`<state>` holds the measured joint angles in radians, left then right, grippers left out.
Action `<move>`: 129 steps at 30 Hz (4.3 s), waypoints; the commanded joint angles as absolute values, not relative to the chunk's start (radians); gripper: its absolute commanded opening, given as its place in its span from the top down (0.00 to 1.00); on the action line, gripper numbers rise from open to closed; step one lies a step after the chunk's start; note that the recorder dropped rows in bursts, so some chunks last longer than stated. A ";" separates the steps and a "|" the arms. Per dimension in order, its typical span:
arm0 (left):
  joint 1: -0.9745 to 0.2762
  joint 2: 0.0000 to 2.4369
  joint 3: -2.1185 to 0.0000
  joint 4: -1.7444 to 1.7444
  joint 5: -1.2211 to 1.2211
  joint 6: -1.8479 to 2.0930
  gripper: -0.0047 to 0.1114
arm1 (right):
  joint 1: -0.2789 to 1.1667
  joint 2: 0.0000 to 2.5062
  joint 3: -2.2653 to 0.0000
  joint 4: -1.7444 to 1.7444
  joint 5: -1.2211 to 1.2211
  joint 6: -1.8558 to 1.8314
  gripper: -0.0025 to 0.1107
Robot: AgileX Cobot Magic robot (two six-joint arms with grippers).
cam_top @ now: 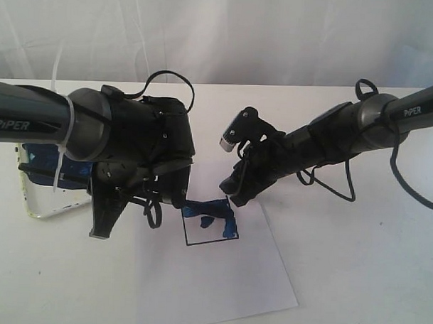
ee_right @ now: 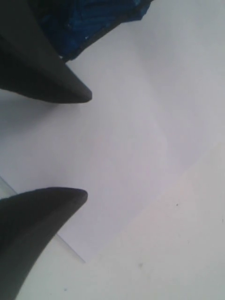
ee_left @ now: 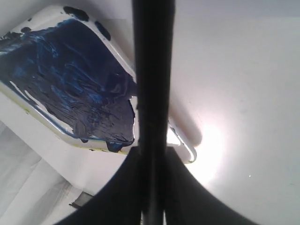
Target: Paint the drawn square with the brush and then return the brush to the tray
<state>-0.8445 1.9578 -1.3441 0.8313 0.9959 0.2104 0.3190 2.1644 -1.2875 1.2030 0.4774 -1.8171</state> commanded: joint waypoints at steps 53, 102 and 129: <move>-0.865 1.942 -1.340 0.767 1.012 0.334 0.96 | 0.318 2.178 -1.284 1.172 0.441 -1.823 0.52; -0.920 1.942 -1.340 0.879 1.148 0.311 0.96 | 0.318 2.178 -1.284 1.174 0.404 -1.823 0.52; -0.920 1.942 -1.340 0.979 1.176 0.179 0.96 | 0.318 2.178 -1.284 1.174 0.404 -1.843 0.52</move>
<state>-0.9142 1.9537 -1.3441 0.9665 1.1212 0.2032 0.3190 2.1644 -1.2913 1.2050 0.4343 -1.8232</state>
